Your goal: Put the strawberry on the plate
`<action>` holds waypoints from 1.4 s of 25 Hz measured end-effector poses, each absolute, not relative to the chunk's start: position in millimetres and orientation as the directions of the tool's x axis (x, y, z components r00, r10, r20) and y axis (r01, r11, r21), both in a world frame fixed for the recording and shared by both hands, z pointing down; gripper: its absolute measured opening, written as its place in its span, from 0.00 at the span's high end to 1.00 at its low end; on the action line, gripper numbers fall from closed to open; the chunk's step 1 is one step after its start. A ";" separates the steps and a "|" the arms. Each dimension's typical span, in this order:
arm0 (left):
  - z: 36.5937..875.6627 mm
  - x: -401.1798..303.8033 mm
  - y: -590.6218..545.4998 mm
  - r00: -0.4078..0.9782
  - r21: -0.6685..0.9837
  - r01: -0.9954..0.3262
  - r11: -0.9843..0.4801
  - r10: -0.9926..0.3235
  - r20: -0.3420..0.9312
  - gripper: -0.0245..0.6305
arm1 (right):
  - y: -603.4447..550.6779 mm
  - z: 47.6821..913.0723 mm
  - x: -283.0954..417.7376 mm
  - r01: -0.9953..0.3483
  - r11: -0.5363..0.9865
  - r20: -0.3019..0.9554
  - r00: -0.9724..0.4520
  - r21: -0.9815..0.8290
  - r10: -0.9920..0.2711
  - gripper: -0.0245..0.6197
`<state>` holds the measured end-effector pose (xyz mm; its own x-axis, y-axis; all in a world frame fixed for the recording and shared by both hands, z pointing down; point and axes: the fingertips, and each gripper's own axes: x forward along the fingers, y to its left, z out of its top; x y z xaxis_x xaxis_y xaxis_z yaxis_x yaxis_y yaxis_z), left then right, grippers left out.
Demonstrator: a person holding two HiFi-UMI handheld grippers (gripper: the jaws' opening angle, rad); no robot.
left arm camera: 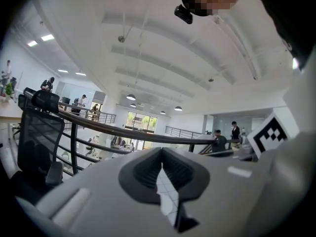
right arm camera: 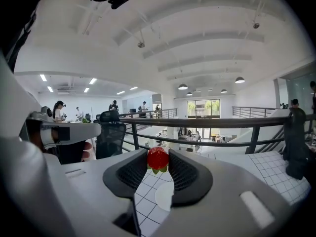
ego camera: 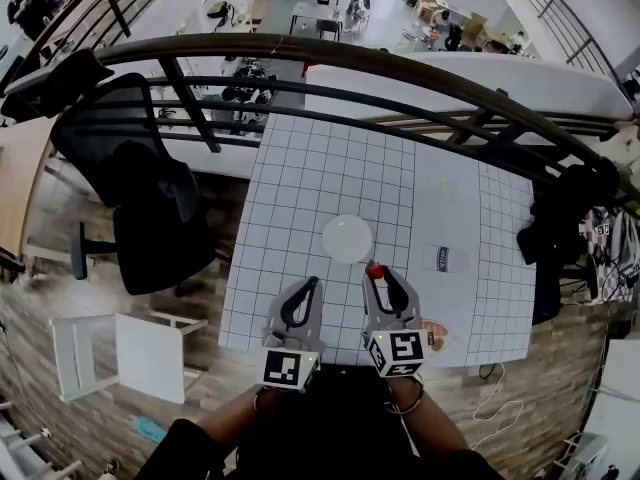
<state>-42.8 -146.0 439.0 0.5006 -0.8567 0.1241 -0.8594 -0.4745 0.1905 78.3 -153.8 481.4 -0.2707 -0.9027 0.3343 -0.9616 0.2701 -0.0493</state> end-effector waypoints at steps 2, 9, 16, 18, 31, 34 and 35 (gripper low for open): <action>443.6 -39.8 -155.4 0.493 0.195 -0.864 -0.465 -0.859 0.139 0.95 | -167.5 492.5 80.6 -0.958 0.281 0.349 -0.282 -0.055 -0.893 0.75; 464.6 -31.3 -181.7 0.473 0.189 -0.877 -0.441 -0.861 0.186 0.95 | -204.4 545.2 81.4 -0.947 0.307 0.431 -0.316 -0.093 -0.845 0.75; 470.5 -26.7 -201.4 0.459 0.202 -0.884 -0.422 -0.866 0.197 0.95 | -231.4 601.0 84.9 -0.943 0.329 0.519 -0.302 -0.041 -0.800 0.75; 475.4 -27.6 -202.7 0.454 0.204 -0.886 -0.416 -0.866 0.210 0.95 | -235.9 616.6 84.5 -0.939 0.344 0.539 -0.299 -0.018 -0.787 0.75; 498.2 -37.4 -205.9 0.406 0.204 -0.910 -0.360 -0.874 0.266 0.95 | -261.9 725.4 84.2 -0.915 0.404 0.690 -0.296 -0.005 -0.661 0.75; 500.6 -39.3 -205.5 0.395 0.200 -0.915 -0.350 -0.876 0.277 0.95 | -264.2 746.3 85.2 -0.906 0.424 0.717 -0.295 0.000 -0.631 0.75; 501.4 -40.5 -205.9 0.391 0.198 -0.917 -0.345 -0.876 0.281 0.95 | -264.3 752.8 85.3 -0.904 0.428 0.728 -0.294 -0.002 -0.619 0.75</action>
